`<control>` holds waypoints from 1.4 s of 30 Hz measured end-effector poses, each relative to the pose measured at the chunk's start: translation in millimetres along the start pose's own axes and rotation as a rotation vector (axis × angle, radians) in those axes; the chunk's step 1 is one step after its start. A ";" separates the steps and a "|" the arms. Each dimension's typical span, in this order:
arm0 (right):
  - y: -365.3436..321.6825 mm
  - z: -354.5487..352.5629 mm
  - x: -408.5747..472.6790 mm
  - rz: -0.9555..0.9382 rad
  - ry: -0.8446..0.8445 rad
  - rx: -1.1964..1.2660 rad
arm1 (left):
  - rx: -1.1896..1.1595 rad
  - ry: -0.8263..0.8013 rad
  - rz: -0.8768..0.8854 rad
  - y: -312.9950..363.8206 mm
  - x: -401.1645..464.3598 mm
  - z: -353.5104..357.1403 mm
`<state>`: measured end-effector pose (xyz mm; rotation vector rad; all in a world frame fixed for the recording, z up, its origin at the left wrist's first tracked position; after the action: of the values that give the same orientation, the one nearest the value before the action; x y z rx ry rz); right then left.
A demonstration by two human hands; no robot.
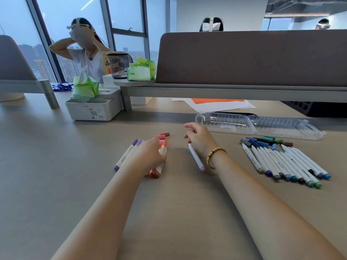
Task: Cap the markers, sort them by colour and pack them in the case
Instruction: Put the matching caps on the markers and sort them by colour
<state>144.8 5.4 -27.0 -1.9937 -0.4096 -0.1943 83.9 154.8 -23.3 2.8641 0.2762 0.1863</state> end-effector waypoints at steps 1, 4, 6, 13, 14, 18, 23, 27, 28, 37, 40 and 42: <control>0.8 -1.0 0.2 0.009 0.005 0.009 | 0.027 0.034 0.015 -1.0 -0.3 2.6; 2.7 -3.6 1.3 0.024 0.011 0.019 | 0.051 0.051 0.010 -3.0 0.2 4.2; 3.1 -4.5 2.3 0.024 0.011 0.011 | 0.064 0.038 0.023 -2.2 0.8 4.2; 5.0 -4.4 2.9 0.036 0.008 0.000 | -0.220 -0.143 0.052 3.5 0.7 2.8; 5.6 -4.3 3.2 0.040 0.009 -0.007 | -0.121 -0.101 0.053 5.1 -0.2 1.8; 10.5 -6.3 4.9 0.070 0.027 -0.033 | 0.159 0.031 0.107 15.8 -5.4 1.7; 16.4 -10.6 6.7 0.090 0.055 -0.033 | 0.275 -0.024 0.133 24.2 -3.9 3.5; 17.7 -10.5 7.4 0.092 0.076 -0.036 | 0.138 -0.070 0.059 28.6 -5.6 3.4; 17.4 -10.5 8.4 0.089 0.084 -0.034 | 0.057 -0.084 0.022 28.4 -3.0 0.6; 14.0 17.6 41.4 -0.074 -0.022 -0.456 | -0.577 -0.137 -0.286 -7.2 39.6 -14.2; 7.5 32.2 52.5 -0.110 -0.155 -0.672 | -0.677 -0.132 -0.351 -15.8 46.7 -10.3; 2.2 40.9 58.1 -0.141 -0.212 -0.732 | -0.705 -0.138 -0.356 -16.9 48.0 -8.1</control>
<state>197.8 52.8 -28.8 -2.7195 -0.6861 -0.2456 126.6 182.6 -15.2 2.0812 0.5565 0.0072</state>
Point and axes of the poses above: each hand's wrist, its own x-axis towards the middle knuckle, its own z-axis out of the palm, y = z × x, the point moved 1 cm from there along x, towards the middle knuckle, and after that the axes turned 4 degrees about -z, right-handed, at the moved point
